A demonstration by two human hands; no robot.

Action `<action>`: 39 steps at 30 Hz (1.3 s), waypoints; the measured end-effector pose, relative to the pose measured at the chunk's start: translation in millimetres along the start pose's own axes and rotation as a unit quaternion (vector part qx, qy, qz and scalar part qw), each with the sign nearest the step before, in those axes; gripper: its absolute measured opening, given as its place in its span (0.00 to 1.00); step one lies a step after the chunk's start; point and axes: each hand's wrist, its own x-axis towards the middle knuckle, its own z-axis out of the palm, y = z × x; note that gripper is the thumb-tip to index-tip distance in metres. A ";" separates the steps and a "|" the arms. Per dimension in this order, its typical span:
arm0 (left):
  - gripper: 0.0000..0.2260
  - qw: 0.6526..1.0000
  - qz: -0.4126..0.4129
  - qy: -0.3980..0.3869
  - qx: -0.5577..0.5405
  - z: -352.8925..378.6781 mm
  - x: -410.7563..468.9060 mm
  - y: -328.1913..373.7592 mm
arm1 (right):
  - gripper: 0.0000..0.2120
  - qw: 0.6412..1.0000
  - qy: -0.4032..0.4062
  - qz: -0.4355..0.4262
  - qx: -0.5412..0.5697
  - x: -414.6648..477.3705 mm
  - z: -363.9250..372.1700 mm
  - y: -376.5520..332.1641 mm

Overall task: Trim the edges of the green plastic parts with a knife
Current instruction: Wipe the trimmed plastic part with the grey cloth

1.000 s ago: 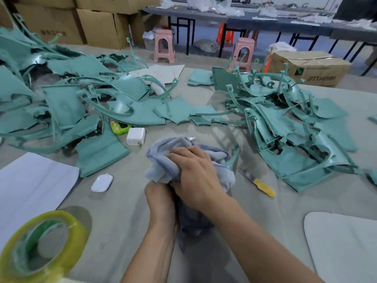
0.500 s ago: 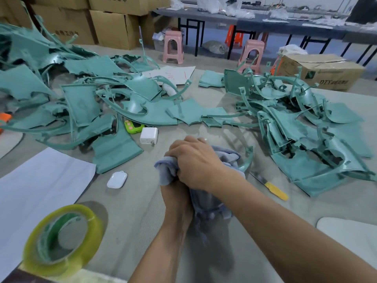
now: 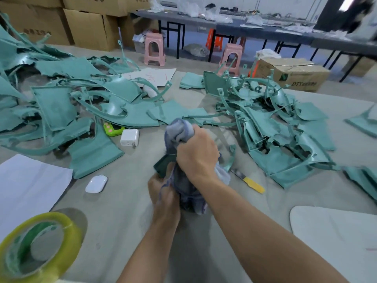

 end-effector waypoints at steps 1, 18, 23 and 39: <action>0.14 1.000 0.007 0.018 0.011 0.9 3.7 2.5 | 0.06 0.998 0.026 0.044 0.043 2.0 -6.1 3.0; 0.31 0.580 0.459 -0.352 0.574 -4.9 7.8 43.2 | 0.05 0.848 0.208 0.134 0.468 1.8 -104.0 88.9; 0.29 0.759 0.236 -0.373 0.479 -28.5 18.5 32.8 | 0.09 0.972 0.085 0.061 0.212 -18.6 -83.1 88.1; 0.14 0.980 0.030 -0.044 0.190 -12.9 39.6 12.7 | 0.12 0.963 -0.125 -0.168 -0.168 -50.4 -7.2 42.2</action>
